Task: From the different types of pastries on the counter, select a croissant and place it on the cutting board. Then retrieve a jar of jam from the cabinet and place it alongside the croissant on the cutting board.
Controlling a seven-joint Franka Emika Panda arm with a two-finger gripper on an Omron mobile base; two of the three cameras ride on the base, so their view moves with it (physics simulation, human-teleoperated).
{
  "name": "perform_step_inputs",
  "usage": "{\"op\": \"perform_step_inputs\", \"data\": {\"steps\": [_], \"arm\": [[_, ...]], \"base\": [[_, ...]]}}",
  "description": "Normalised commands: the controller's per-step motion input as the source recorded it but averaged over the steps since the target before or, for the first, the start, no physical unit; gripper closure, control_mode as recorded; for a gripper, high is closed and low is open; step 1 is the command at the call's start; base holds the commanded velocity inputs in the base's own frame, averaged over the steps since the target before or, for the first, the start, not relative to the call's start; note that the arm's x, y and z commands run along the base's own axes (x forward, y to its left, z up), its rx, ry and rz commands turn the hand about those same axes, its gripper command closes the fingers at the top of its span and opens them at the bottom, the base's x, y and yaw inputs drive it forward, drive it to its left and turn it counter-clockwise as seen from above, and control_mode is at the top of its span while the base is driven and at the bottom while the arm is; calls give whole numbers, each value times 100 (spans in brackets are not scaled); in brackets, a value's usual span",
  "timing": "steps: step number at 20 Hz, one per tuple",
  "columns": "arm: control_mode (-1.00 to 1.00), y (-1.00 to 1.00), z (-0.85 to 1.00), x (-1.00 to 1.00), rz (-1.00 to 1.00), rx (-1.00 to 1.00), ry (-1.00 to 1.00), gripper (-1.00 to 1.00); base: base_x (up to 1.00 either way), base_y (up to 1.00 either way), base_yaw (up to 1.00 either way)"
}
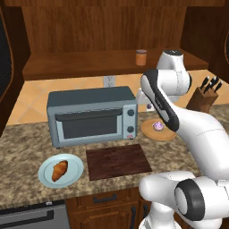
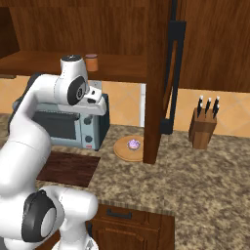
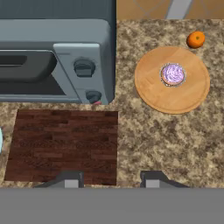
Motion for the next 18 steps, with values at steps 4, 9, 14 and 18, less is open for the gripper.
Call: {"op": "perform_step_inputs", "data": {"steps": [4, 9, 14, 18], "arm": [[-100, 16, -2, -34, 8, -3, -3, -100], [-100, 54, -7, -60, 5, 2, -2, -100], [-100, 89, -15, -59, -9, 10, 0, -100], [-100, 97, -31, -17, 1, 0, 8, -100]], "base": [[0, 0, 0], [0, 0, 0], [0, 0, 0], [0, 0, 0]]}}
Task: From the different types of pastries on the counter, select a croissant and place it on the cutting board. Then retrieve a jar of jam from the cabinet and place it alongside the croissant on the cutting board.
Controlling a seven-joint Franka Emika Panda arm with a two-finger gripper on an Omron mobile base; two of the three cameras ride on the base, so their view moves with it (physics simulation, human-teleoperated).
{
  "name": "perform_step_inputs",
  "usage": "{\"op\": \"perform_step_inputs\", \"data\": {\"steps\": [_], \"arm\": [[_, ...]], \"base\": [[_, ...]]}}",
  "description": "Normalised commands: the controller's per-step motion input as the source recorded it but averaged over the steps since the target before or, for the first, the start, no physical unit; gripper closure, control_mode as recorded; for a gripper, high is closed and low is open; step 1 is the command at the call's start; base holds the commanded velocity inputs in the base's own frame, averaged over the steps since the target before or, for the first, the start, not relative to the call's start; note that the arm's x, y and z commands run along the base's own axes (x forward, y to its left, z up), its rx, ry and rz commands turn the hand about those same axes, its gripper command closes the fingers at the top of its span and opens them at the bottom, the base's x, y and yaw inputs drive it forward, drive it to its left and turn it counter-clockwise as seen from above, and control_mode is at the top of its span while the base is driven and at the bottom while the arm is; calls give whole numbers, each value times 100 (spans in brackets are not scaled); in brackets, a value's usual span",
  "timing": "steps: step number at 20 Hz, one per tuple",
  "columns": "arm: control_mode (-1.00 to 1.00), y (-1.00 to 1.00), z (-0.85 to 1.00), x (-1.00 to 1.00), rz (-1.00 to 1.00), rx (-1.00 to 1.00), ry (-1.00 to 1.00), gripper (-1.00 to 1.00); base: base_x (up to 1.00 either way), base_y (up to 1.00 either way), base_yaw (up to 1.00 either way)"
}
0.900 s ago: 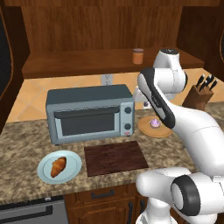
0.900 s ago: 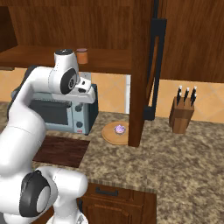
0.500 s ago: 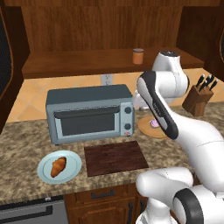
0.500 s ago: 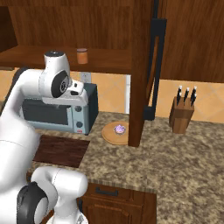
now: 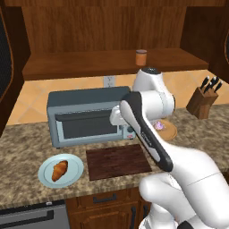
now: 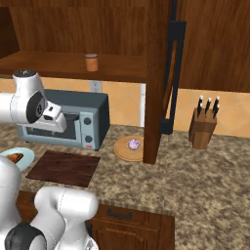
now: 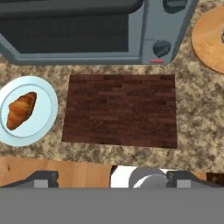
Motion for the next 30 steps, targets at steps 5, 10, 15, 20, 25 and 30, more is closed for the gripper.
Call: {"op": "perform_step_inputs", "data": {"steps": [5, 10, 15, 20, 25, 30], "arm": [[-100, 95, -53, 1, 0, -15, 4, -100], [-100, 89, -26, 0, 0, 0, 8, -100], [-100, 82, -11, 14, 0, 0, 9, -100], [-100, 52, -17, 30, -2, -1, 7, -100], [-100, 37, -40, 37, -1, 0, 7, -100], [-100, 24, -50, 4, 0, 0, 2, -100]], "base": [[0, 0, 0], [0, 0, 0], [0, 0, 0], [0, 0, 0], [0, 0, 0], [0, 0, 0]]}}
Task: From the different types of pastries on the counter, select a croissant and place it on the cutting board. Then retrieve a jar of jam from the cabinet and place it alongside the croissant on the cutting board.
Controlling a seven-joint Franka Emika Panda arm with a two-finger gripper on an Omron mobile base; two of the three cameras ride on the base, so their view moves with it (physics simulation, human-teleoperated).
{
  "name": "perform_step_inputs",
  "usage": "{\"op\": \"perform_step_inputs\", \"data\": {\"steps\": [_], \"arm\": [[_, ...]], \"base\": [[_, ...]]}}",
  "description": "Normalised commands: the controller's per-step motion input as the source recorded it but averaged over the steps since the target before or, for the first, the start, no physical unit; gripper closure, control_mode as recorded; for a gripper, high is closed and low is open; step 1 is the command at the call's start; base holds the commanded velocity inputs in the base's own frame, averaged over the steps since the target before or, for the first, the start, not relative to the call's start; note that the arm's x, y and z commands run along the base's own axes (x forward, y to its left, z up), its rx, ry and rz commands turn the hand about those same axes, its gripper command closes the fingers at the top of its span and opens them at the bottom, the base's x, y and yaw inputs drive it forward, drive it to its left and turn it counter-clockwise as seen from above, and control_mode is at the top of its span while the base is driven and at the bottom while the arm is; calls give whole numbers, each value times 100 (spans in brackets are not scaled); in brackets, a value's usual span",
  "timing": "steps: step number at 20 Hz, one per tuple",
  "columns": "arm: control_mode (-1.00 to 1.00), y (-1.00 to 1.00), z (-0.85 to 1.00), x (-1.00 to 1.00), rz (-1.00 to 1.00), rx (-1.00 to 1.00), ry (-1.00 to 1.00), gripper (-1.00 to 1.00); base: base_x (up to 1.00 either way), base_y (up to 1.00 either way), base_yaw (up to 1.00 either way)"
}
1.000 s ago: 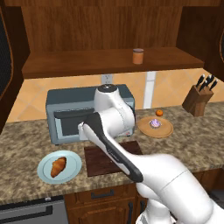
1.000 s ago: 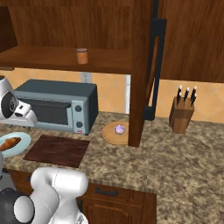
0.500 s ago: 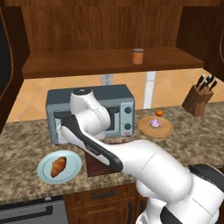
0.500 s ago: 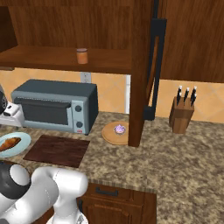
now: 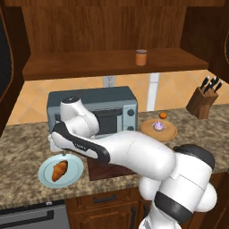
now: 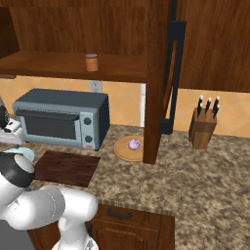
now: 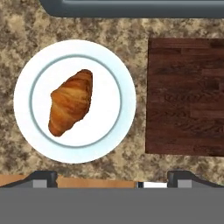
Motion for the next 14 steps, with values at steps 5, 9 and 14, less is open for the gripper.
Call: {"op": "perform_step_inputs", "data": {"steps": [5, 9, 14], "arm": [[-100, 34, -49, 18, 0, 0, 0, -100], [-100, 19, -25, 20, 0, 0, 0, -100], [-100, 24, -19, 26, 0, 0, 0, -100]], "base": [[0, 0, 0], [0, 0, 0], [0, 0, 0]]}}
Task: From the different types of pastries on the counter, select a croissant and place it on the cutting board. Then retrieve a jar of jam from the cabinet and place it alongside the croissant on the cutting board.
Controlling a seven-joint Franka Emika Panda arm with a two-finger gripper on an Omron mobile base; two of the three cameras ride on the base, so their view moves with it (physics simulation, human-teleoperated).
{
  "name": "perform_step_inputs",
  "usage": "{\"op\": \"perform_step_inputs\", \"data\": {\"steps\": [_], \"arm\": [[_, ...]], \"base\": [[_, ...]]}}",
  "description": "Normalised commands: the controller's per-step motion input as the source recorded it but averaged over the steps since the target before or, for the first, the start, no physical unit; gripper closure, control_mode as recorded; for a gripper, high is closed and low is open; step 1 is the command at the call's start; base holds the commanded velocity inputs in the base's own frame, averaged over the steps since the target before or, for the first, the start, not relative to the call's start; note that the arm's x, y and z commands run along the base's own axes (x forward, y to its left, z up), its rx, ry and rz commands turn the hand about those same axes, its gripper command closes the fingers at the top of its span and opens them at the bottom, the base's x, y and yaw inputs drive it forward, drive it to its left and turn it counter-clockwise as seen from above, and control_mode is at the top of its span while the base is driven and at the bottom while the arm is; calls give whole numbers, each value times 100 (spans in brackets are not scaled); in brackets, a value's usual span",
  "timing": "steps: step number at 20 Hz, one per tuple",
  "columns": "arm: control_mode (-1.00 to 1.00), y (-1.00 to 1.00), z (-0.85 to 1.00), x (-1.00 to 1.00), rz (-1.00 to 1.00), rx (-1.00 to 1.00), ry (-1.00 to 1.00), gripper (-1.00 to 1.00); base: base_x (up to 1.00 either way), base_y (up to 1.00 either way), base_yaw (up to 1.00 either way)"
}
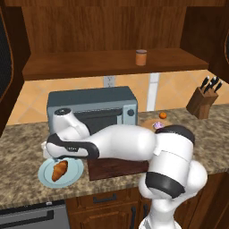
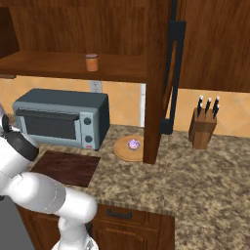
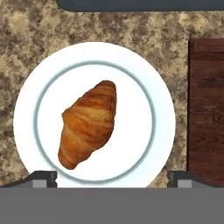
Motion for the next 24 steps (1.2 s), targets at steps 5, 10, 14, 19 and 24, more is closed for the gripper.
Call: {"op": "perform_step_inputs", "data": {"steps": [5, 10, 14, 19, 24], "arm": [[-100, 15, -22, 8, -1, 0, 0, -100], [-100, 2, -11, 2, -5, 0, 0, -100], [-100, 0, -15, 12, -8, 0, 0, -100], [-100, 0, -33, 4, -6, 0, 0, -100], [-100, 3, -19, 5, -6, 0, 0, -100]], "base": [[0, 0, 0], [0, 0, 0], [0, 0, 0], [0, 0, 0], [0, 0, 0]]}}
